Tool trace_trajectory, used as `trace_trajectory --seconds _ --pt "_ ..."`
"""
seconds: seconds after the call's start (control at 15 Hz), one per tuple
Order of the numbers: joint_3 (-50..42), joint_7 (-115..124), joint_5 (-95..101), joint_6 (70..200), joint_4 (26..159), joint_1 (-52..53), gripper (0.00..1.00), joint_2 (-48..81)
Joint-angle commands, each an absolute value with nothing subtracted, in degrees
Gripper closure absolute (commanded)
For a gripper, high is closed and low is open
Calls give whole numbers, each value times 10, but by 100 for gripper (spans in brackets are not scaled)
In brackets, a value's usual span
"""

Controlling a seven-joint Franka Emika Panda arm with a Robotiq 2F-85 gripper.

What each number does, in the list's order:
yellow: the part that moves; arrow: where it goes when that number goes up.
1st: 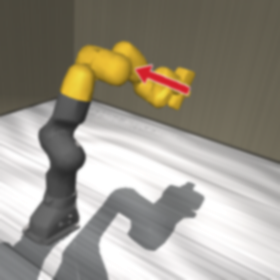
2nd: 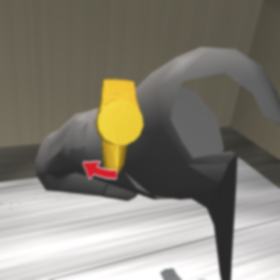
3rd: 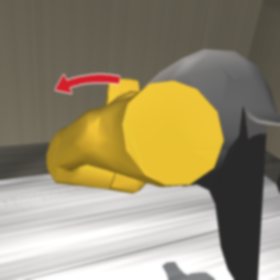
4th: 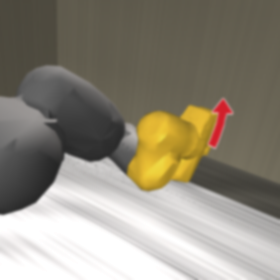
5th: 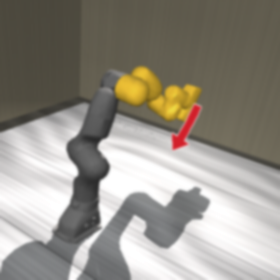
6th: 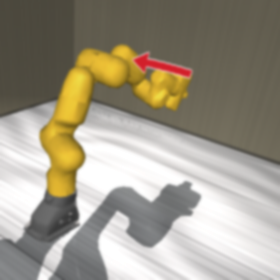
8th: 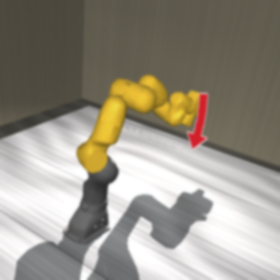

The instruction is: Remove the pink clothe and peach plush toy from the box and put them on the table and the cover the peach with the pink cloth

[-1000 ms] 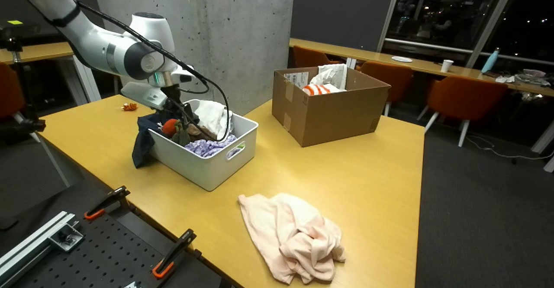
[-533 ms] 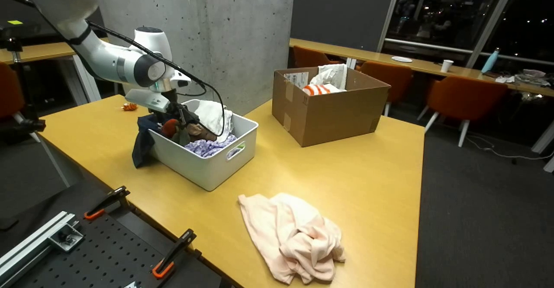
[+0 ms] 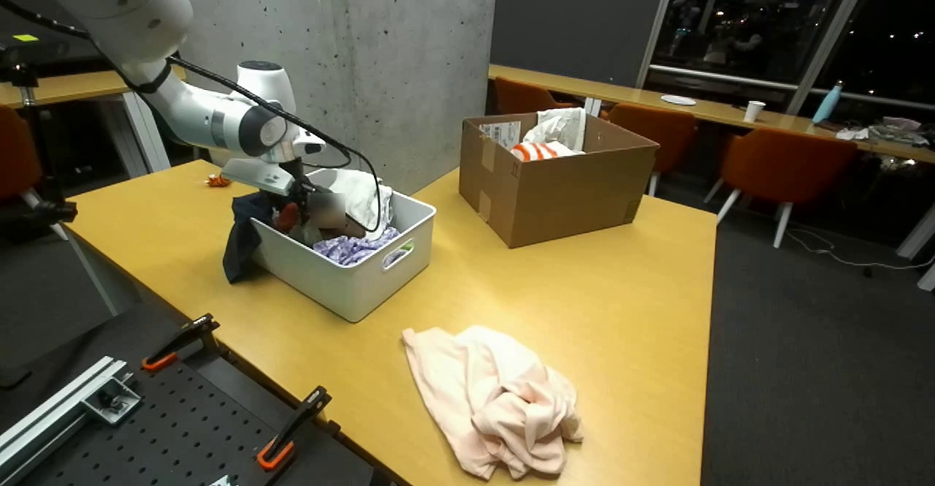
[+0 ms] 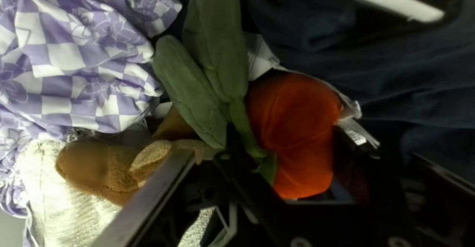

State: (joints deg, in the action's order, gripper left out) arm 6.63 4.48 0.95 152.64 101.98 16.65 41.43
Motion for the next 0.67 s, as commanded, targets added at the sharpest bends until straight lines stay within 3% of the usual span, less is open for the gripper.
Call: trace_trajectory --seconds 0.0,0.27,0.6 --pt "57 49 25 1513 1003 174 71 417" --pt "50 51 21 1523 1025 161 98 380" --pt "34 49 5 1543 1074 116 96 297"
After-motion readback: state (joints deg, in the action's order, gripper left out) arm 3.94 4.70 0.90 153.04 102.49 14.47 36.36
